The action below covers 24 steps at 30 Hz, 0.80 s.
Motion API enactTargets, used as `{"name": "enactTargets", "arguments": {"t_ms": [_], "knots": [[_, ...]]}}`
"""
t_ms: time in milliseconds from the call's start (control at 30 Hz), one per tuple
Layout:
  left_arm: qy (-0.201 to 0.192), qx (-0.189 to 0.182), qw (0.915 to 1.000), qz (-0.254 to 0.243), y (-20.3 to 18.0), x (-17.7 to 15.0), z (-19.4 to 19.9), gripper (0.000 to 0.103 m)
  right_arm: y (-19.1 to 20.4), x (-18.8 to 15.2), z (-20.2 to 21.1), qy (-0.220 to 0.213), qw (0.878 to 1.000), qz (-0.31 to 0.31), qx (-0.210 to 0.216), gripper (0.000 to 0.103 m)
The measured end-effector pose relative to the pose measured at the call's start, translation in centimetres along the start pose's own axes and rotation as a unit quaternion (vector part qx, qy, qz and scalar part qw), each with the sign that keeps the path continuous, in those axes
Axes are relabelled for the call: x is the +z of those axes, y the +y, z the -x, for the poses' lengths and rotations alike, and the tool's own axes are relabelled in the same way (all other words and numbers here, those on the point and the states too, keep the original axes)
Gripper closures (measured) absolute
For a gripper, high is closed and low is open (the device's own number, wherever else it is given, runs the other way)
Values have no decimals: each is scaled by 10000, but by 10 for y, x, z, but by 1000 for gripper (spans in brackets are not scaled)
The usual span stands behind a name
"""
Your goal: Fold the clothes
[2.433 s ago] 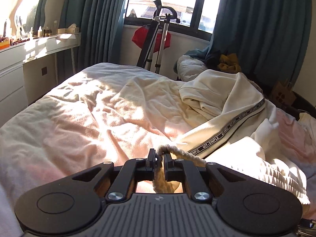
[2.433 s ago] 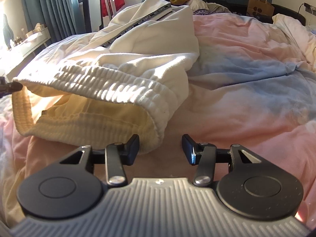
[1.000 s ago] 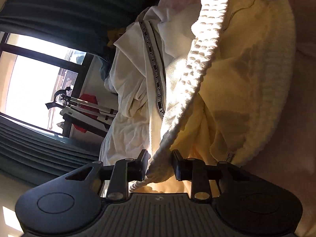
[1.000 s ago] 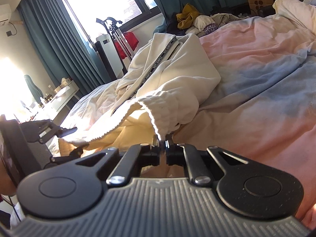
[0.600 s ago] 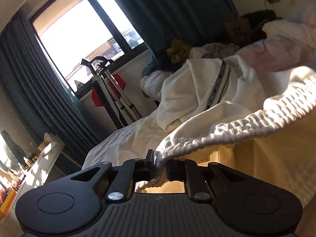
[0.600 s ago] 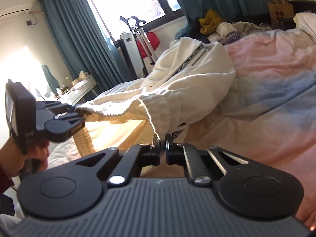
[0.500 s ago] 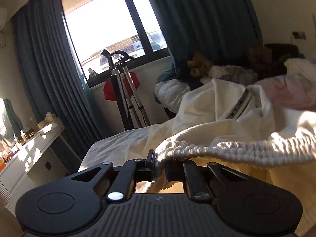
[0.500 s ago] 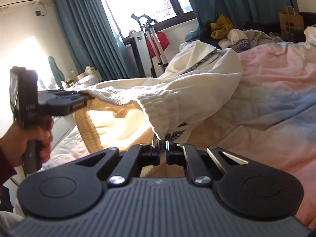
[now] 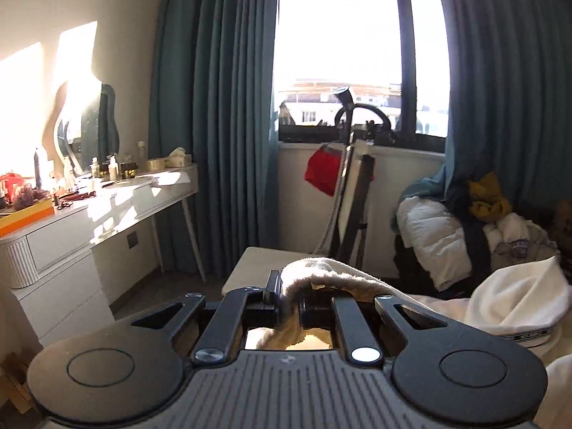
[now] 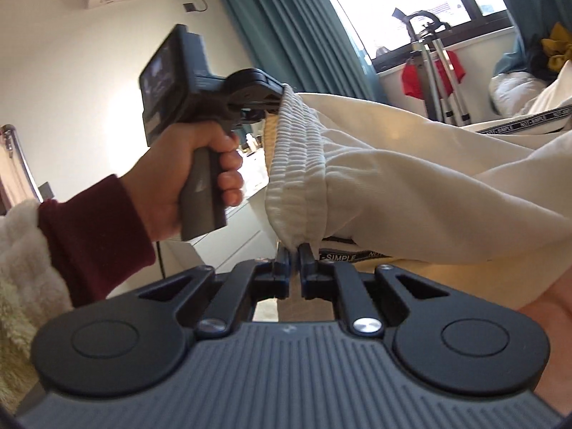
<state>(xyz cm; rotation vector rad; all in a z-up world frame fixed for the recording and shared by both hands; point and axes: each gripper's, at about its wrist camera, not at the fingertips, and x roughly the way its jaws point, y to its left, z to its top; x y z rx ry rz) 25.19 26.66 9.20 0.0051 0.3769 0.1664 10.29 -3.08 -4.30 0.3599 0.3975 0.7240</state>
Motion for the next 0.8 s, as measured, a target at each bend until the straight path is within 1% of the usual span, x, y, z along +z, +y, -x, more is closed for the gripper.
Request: {"name": "enactTargets", "arguments": {"t_ms": [67,133,200,267,300,367,400,433,467,533,567,633,667,700,733,767,800], "knots": [[398,92,9991,100,18,-25,-34,93,-5,-16,-29,45,9998,193,-27,93],[795,184,9965,200,37,-50,-68,92,-23,-35,-54,217,9996,178,-24,94],[1191,276,9921,299,55,-75,-101,92,-34,-50,-74,534,9985,123,26,93],[1102,222,9927,430,63,-92,-107,92,-37,-57,-83,683,9974,184,143,91],[1034,191,9935,426,63,-94,-107,91,-38,-59,-86,737,9968,229,208,88],[912,80,9947,462,64,-98,-106,92,-40,-61,-87,790,9961,192,346,85],[920,38,9944,526,66,-98,-104,90,-41,-59,-87,830,9957,148,395,81],[928,-3,9939,589,68,-98,-102,84,-40,-55,-85,909,9948,195,409,76],[937,-44,9934,653,70,-98,-100,82,-37,-51,-83,1003,9937,296,411,74],[1189,-26,9902,726,74,-98,-90,72,-31,-43,-80,1204,9901,585,414,74],[1228,32,9900,695,72,-98,-84,68,-26,-41,-77,1281,9878,809,361,74],[1189,78,9903,714,75,-98,-61,41,-17,-36,-64,1232,9872,995,170,73],[1098,81,9908,781,77,-100,-48,37,-15,-34,-57,1213,9877,983,99,70],[1053,121,9908,843,78,-102,-34,34,-14,-32,-49,1206,9884,927,45,62],[1009,162,9906,905,79,-103,-21,32,-14,-32,-39,1207,9887,894,-19,51],[964,202,9904,967,80,-104,-8,31,-15,-33,-28,1212,9887,873,-88,45],[920,242,9901,1030,81,-105,5,25,-16,-35,-17,1216,9888,852,-157,31]]}}
